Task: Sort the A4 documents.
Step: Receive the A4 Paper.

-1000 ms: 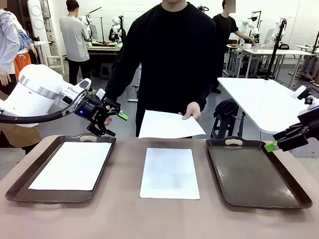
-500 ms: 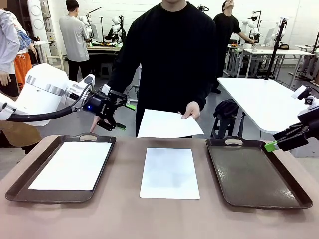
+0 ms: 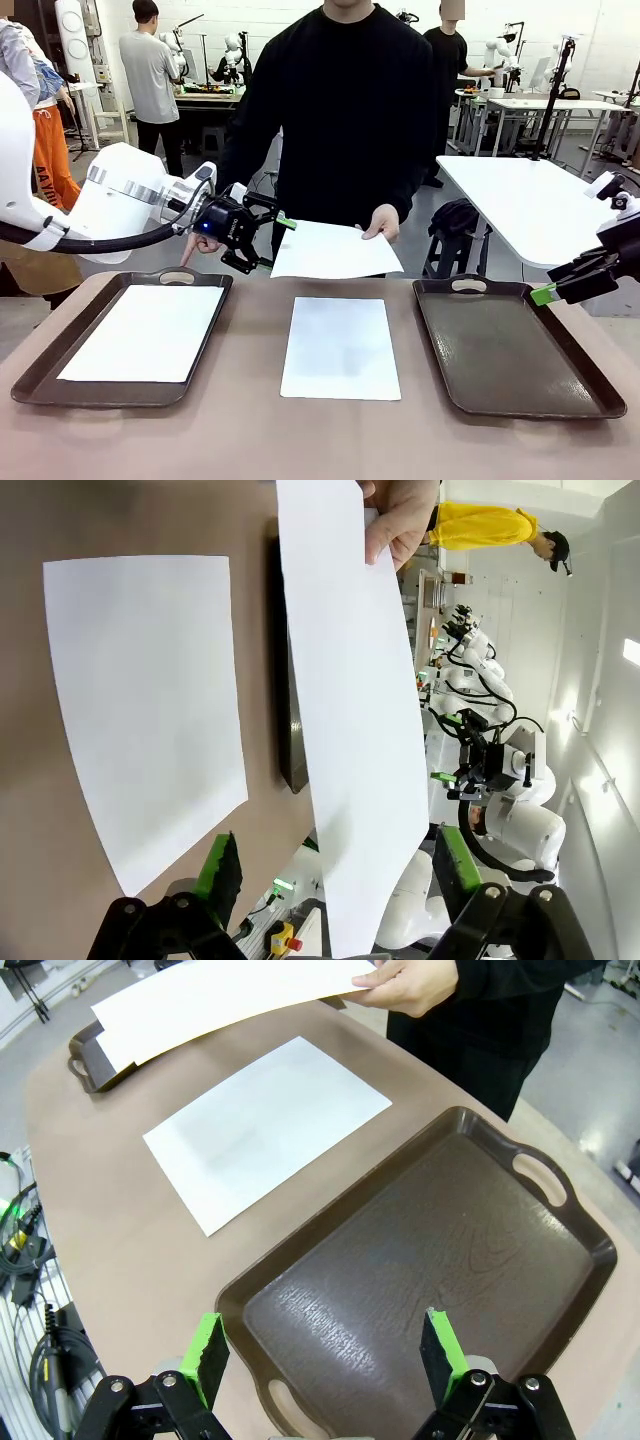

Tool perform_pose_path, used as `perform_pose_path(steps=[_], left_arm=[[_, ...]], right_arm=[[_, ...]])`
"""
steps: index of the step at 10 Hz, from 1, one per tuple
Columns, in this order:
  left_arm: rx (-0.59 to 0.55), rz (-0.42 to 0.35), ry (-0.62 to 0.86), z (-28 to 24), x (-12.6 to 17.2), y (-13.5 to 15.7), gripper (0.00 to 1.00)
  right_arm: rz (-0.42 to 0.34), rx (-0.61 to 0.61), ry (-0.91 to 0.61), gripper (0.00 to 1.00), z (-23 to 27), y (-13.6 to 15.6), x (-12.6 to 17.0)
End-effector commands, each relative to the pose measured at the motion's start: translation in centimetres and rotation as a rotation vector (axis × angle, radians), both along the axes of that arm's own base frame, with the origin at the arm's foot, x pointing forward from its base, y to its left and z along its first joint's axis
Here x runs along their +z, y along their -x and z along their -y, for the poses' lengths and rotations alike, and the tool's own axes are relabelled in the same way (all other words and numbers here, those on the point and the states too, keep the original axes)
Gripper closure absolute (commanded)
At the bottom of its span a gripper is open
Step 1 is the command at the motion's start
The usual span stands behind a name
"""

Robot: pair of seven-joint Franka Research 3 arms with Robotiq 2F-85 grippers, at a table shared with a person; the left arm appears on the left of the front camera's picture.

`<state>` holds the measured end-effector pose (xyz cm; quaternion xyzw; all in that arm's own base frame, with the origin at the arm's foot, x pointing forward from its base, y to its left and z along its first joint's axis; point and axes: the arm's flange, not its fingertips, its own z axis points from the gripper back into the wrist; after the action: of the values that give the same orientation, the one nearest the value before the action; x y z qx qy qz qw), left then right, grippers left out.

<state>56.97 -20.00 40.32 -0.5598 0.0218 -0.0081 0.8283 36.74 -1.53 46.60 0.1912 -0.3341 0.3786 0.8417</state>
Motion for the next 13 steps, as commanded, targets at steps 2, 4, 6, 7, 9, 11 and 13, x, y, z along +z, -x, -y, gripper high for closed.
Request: perform_pose_path(steps=[2, 4, 6, 7, 9, 11, 13], left_arm=[[0.032, -0.026, 0.054, 0.6, 0.4, -1.7, 0.00], [0.044, -0.077, 0.096, 0.6, -0.2, -2.4, 0.00], [0.043, -0.100, 0.103, 1.0, -1.4, -2.4, 0.00], [0.037, -0.110, 0.115, 1.2, -1.9, -2.3, 0.00], [0.053, -0.082, 0.125, 0.6, -2.0, -2.2, 0.00], [0.062, -0.041, 0.131, 0.4, -1.7, -1.9, 0.19], [0.068, -0.057, 0.122, 0.3, -1.8, -1.8, 0.38]], right_arm=[[0.010, 0.016, -0.023, 0.00, 0.1, -0.5, -0.2], [0.010, 0.016, -0.023, 0.00, 0.1, -0.5, -0.2], [0.010, 0.016, -0.023, 0.00, 0.1, -0.5, -0.2], [0.010, 0.016, -0.023, 0.00, 0.1, -0.5, -0.2], [0.010, 0.016, -0.023, 0.00, 0.1, -0.5, -0.2], [0.010, 0.016, -0.023, 0.00, 0.1, -0.5, -0.2], [0.010, 0.016, -0.023, 0.00, 0.1, -0.5, -0.2]])
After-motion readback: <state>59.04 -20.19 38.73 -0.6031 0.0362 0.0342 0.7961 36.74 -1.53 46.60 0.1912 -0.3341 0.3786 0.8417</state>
